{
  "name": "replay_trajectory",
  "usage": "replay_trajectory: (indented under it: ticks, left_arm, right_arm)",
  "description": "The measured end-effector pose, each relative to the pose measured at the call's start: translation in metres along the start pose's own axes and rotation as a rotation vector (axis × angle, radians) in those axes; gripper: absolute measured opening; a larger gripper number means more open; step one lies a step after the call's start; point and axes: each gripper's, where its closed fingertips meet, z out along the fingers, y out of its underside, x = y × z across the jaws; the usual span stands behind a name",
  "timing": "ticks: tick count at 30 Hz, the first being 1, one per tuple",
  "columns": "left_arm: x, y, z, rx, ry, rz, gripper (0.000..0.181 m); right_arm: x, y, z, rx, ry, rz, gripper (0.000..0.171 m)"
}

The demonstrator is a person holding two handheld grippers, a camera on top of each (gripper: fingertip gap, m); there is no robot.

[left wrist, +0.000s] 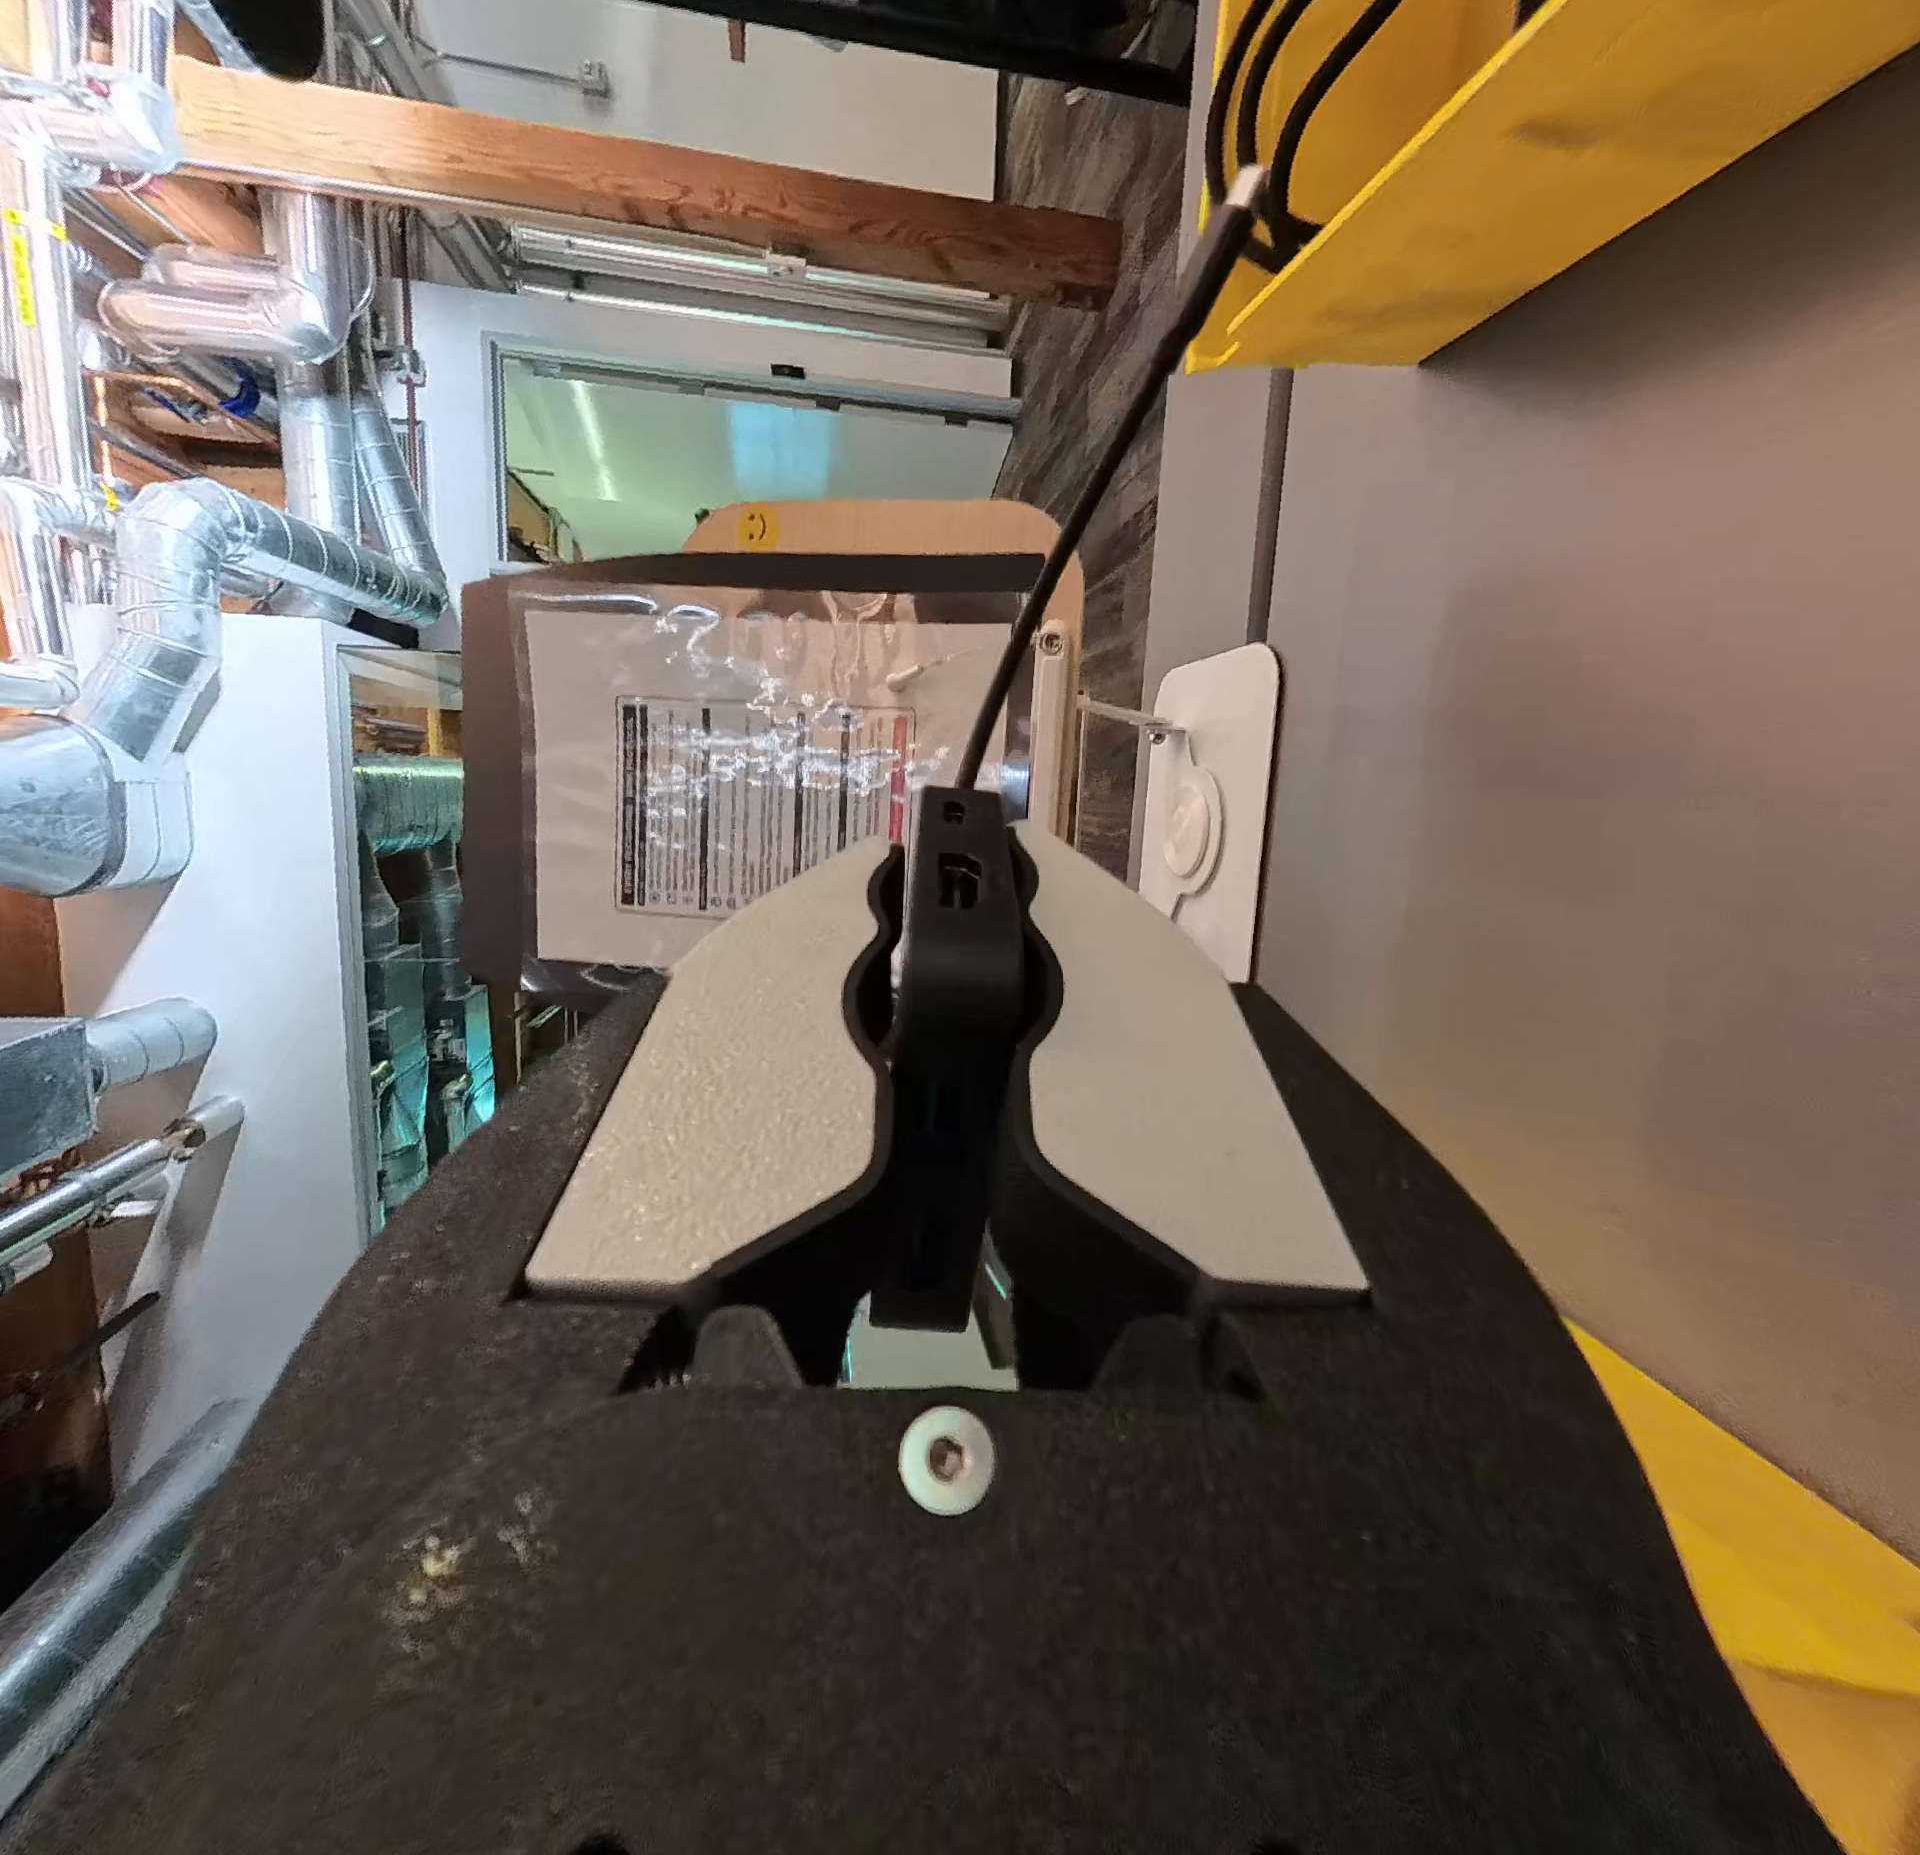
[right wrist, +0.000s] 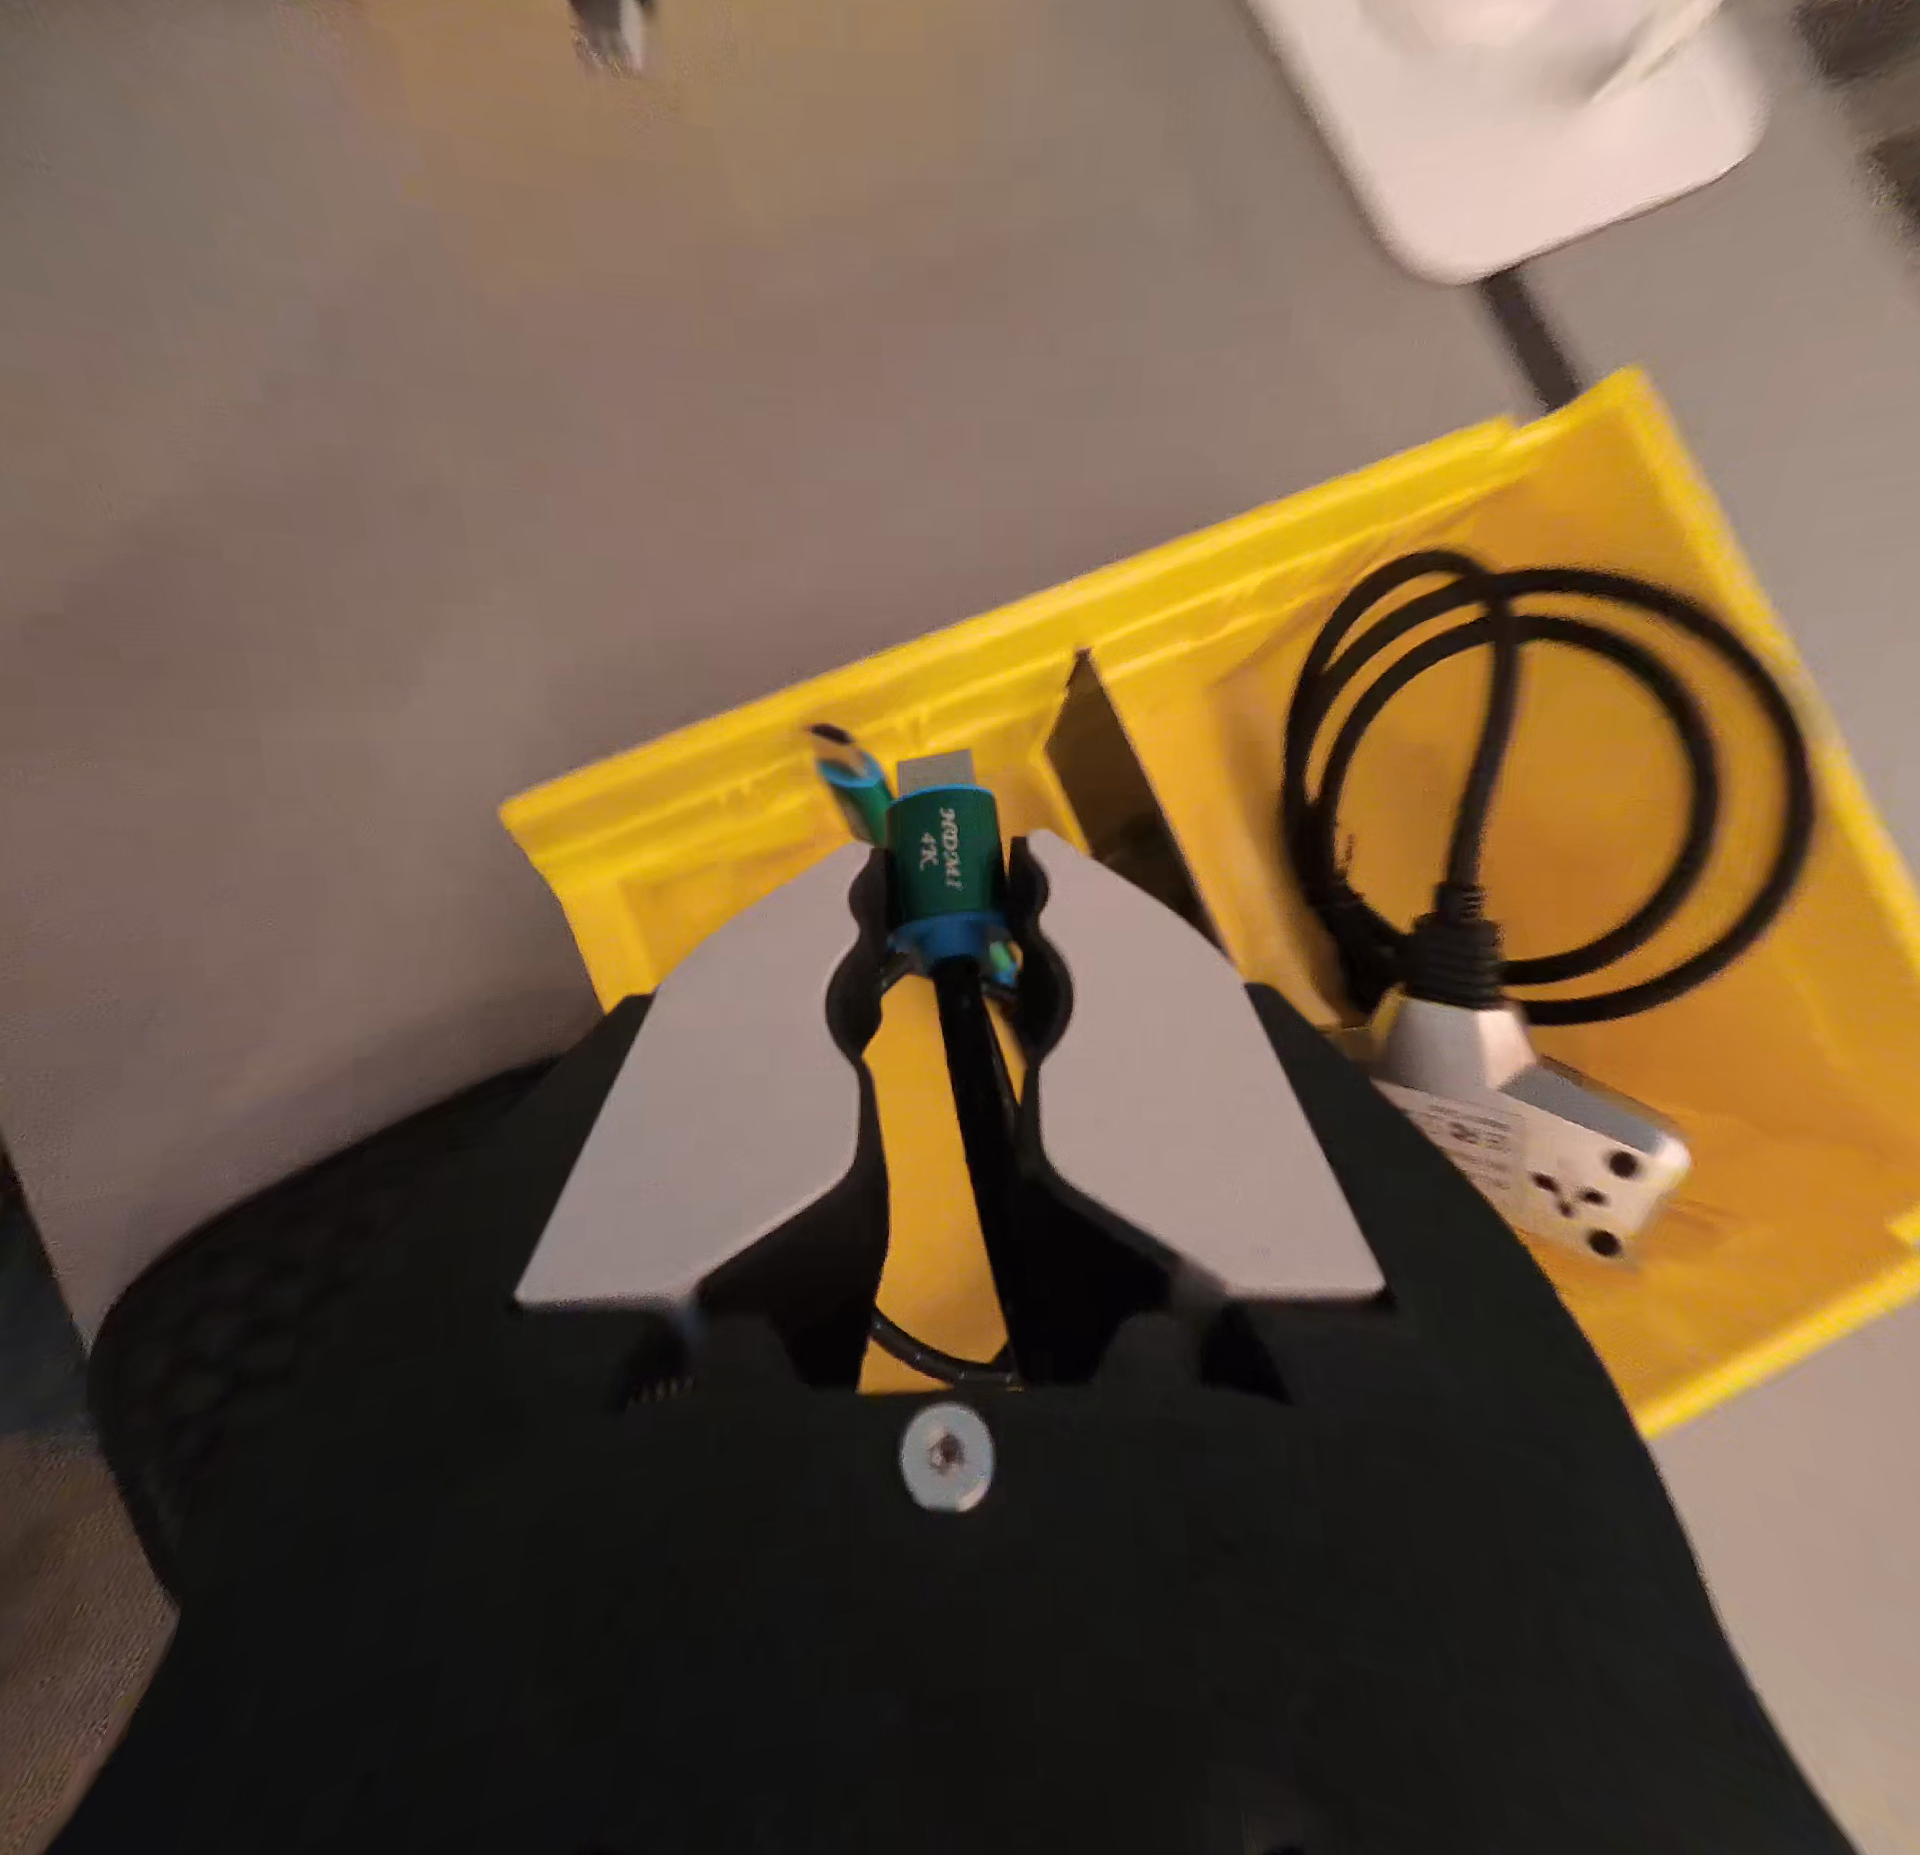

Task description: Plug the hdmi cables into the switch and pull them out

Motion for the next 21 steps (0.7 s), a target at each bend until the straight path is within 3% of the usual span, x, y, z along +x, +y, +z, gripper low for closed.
replay_trajectory:
  ticks: [6,9,11,13,16,21]
  left_arm:
    - [-0.006,-0.026,0.001,0.079,0.018,-0.043,0.015]
    - [-0.004,-0.036,0.002,0.107,0.024,-0.023,0.016]
    - [-0.001,-0.041,0.003,0.129,0.024,-0.001,0.016]
    - [0.002,-0.045,0.002,0.157,0.024,0.024,0.016]
    - [0.005,-0.045,0.005,0.161,0.026,0.025,0.016]
    - [0.007,-0.054,0.007,0.209,0.059,-0.03,0.016]
  right_arm:
    - [-0.011,0.041,0.044,-0.383,-0.203,0.084,0.023]
    - [-0.009,0.034,0.045,-0.378,-0.236,0.096,0.022]
    - [-0.007,0.019,0.04,-0.26,-0.26,0.112,0.026]
    - [-0.006,-0.006,0.028,-0.063,-0.286,0.138,0.045]
    - [-0.005,-0.042,-0.008,0.24,-0.283,0.105,0.048]
    - [-0.013,-0.082,-0.078,0.599,0.007,-0.141,0.05]
